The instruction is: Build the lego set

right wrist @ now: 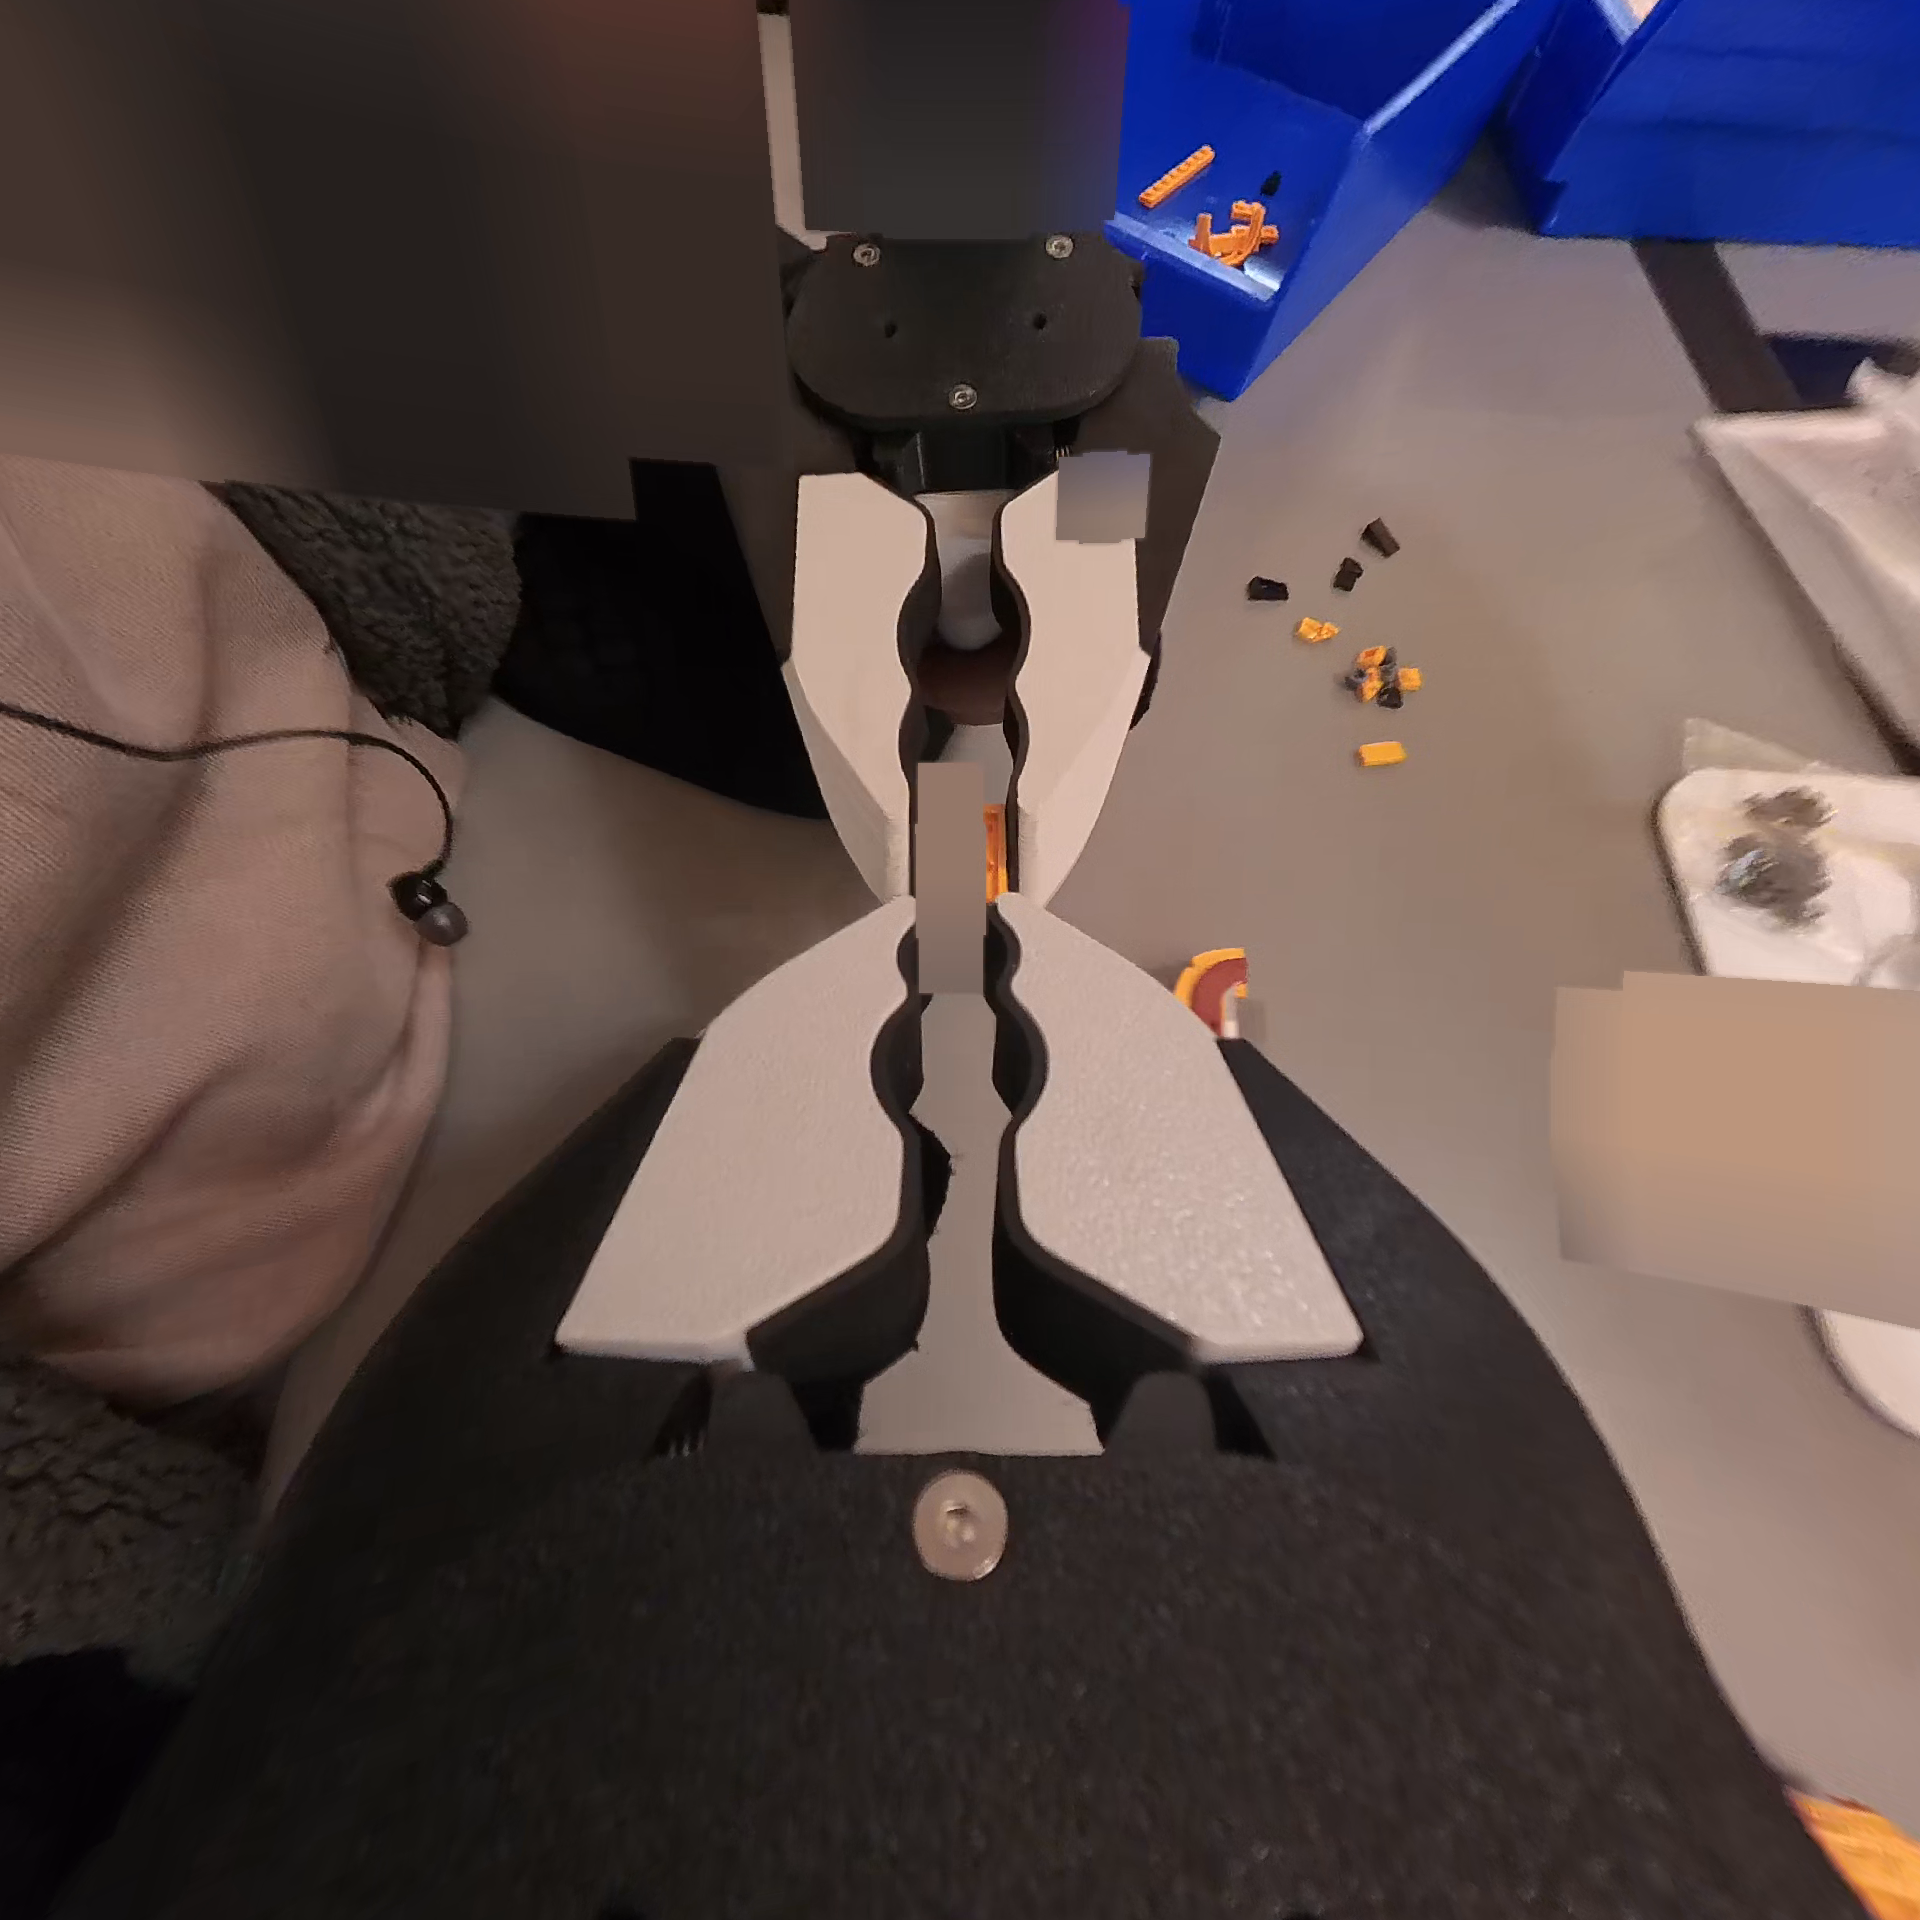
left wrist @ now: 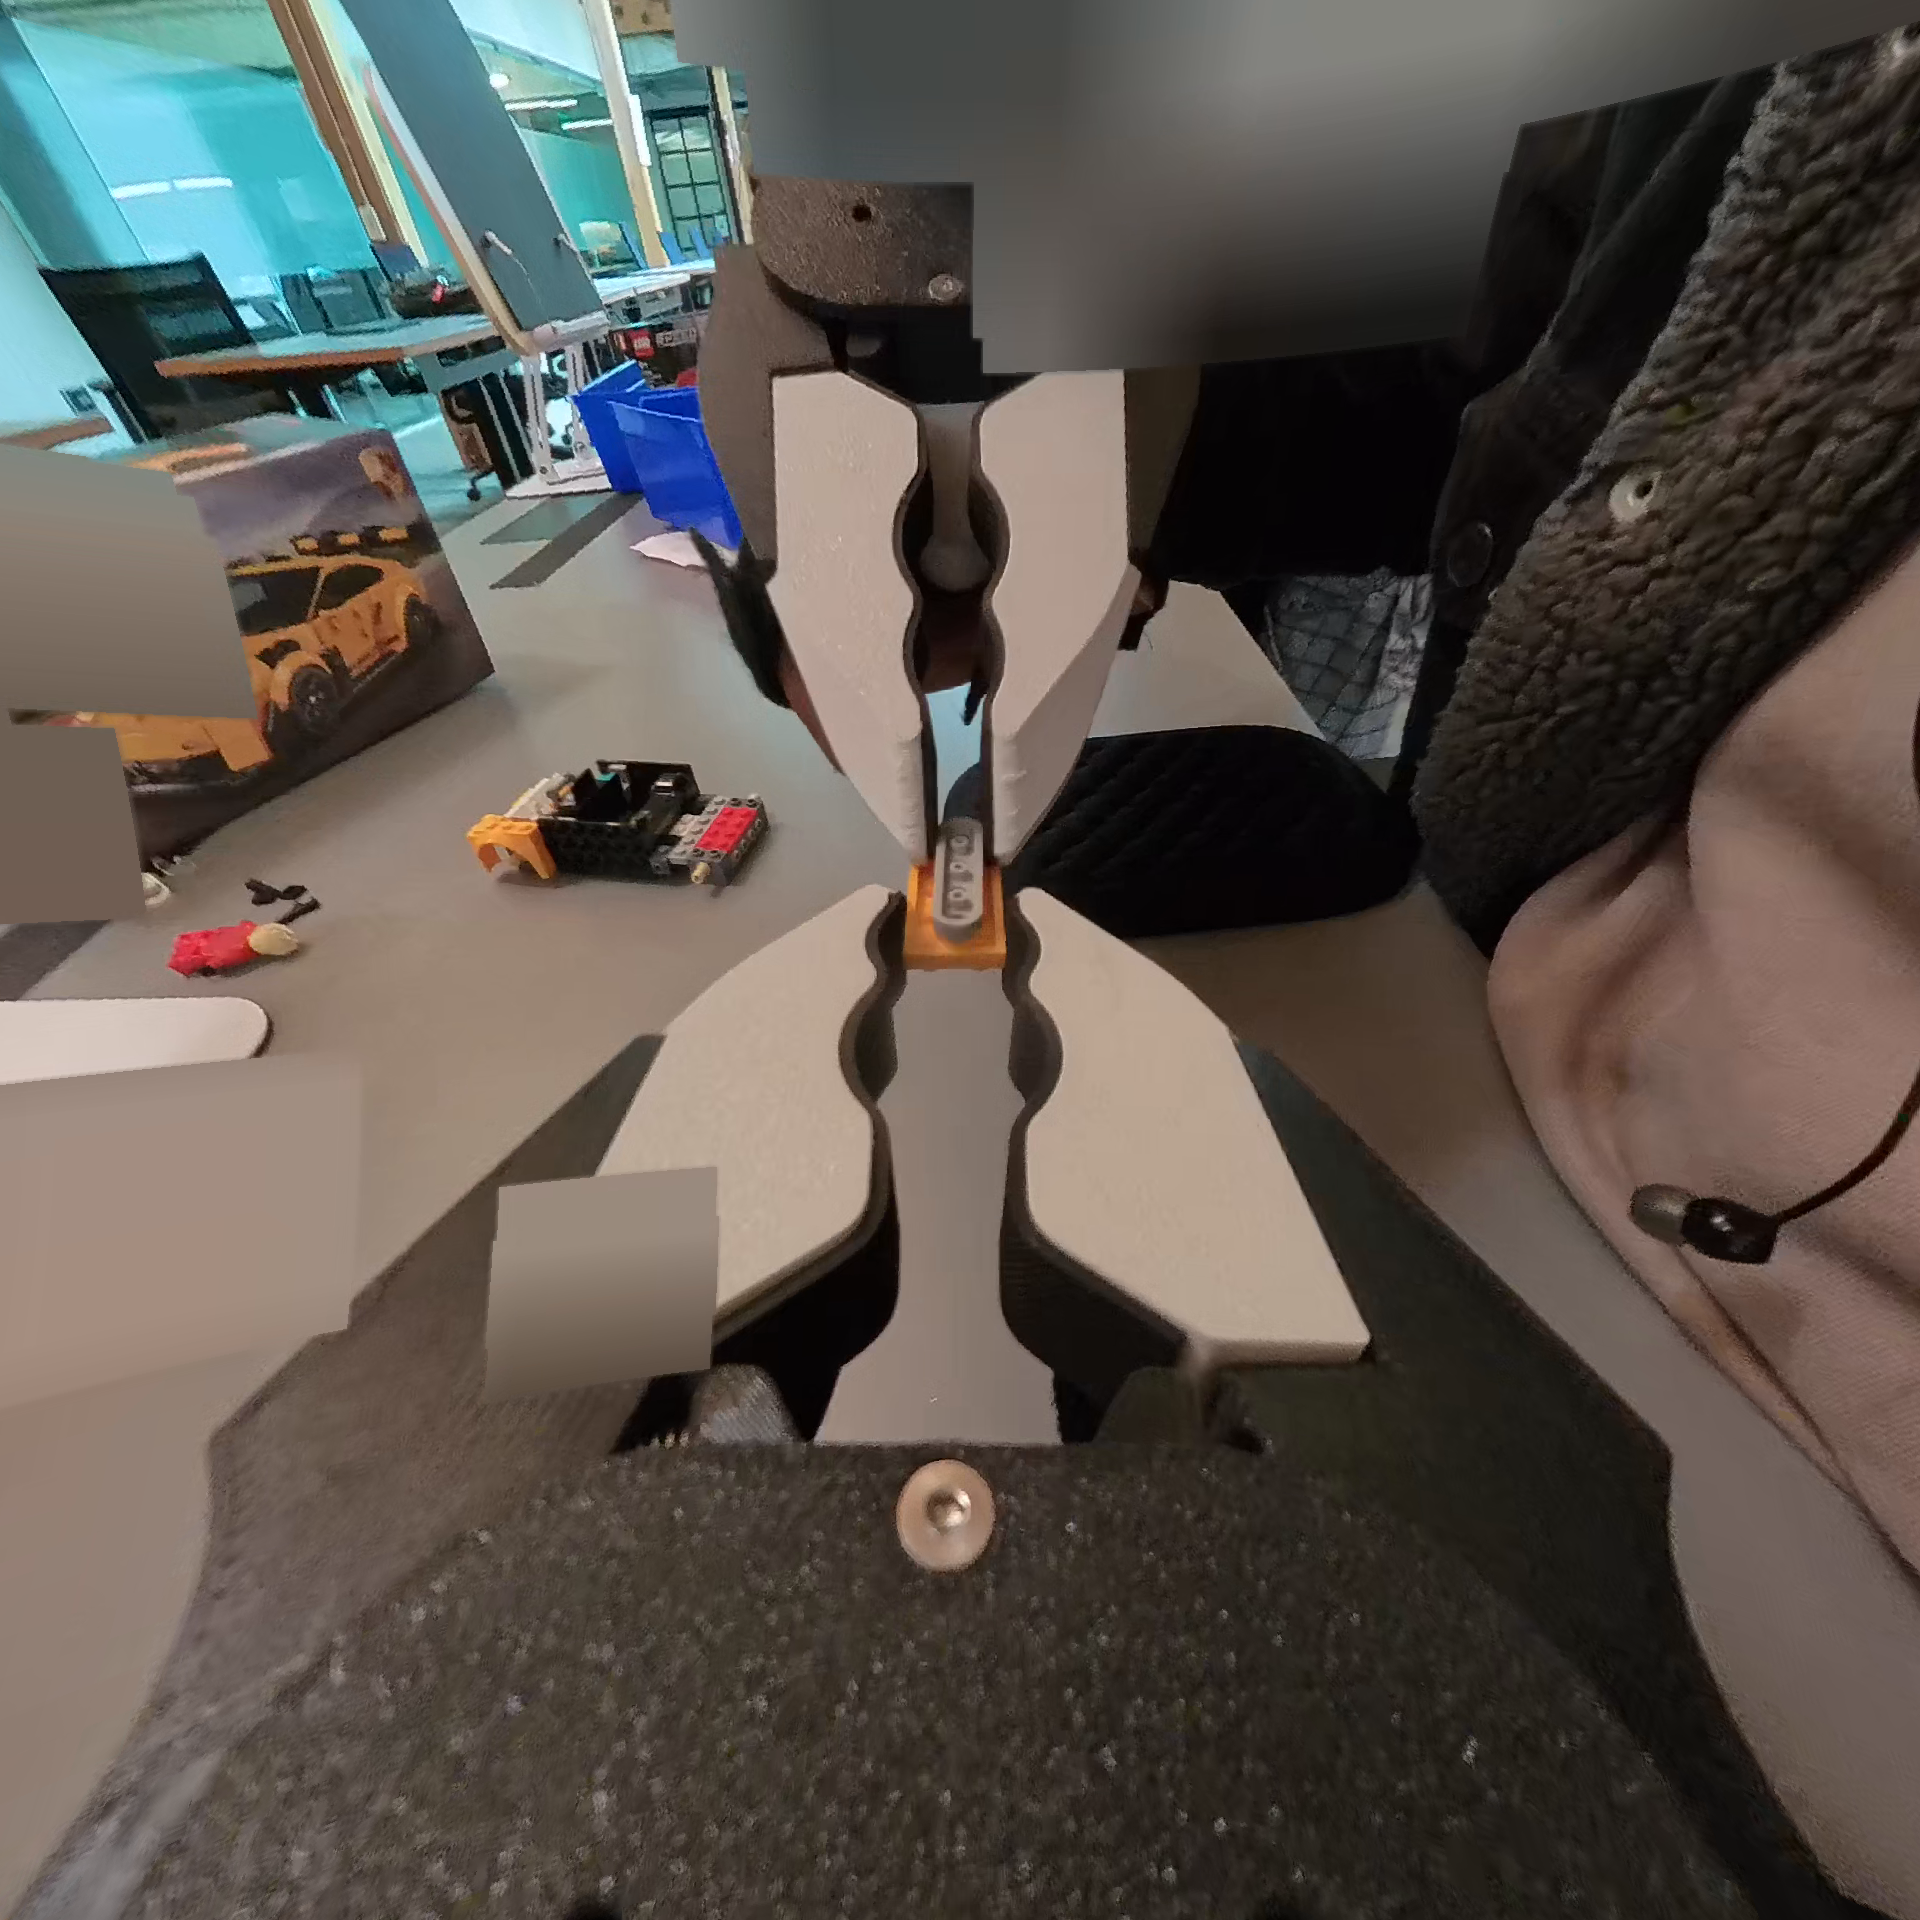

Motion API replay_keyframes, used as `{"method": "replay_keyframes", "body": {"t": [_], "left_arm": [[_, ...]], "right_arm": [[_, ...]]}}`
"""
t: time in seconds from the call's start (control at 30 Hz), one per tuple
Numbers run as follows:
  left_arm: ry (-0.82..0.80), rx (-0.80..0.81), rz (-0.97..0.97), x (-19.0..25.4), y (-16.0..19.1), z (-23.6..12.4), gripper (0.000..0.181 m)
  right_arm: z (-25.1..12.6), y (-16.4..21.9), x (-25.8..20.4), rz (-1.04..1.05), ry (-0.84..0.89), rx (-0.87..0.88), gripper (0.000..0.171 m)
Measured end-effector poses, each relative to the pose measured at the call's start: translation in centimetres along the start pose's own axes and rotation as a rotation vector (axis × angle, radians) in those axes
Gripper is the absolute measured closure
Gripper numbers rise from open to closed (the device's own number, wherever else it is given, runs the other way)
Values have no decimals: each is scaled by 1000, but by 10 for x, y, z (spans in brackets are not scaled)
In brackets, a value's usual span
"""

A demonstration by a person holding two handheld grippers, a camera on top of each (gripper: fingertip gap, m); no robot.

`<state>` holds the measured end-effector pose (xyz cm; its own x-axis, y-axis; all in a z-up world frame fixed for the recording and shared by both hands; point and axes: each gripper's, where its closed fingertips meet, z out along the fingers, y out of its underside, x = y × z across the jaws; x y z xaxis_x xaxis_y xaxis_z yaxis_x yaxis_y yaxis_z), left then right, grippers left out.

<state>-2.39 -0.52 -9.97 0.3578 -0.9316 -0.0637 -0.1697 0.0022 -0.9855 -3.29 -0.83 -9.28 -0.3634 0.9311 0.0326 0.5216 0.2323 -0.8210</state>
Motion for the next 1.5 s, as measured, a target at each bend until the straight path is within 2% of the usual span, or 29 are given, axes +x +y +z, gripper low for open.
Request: {"method": "replay_keyframes", "body": {"t": [0.23,0.8,1.1,1.5], "left_arm": [[59,38,-179,-3,-3,-3,164],[146,24,-419,-4,3,-2,164],[192,17,-561,-5,8,-2,164],[212,20,-608,-5,9,-2,164]], "right_arm": [[-3,-2,9,230,-84,47,163],[2,3,8,476,-239,11,163],[4,5,9,716,-371,19,163],[5,8,12,762,-393,16,163]]}}
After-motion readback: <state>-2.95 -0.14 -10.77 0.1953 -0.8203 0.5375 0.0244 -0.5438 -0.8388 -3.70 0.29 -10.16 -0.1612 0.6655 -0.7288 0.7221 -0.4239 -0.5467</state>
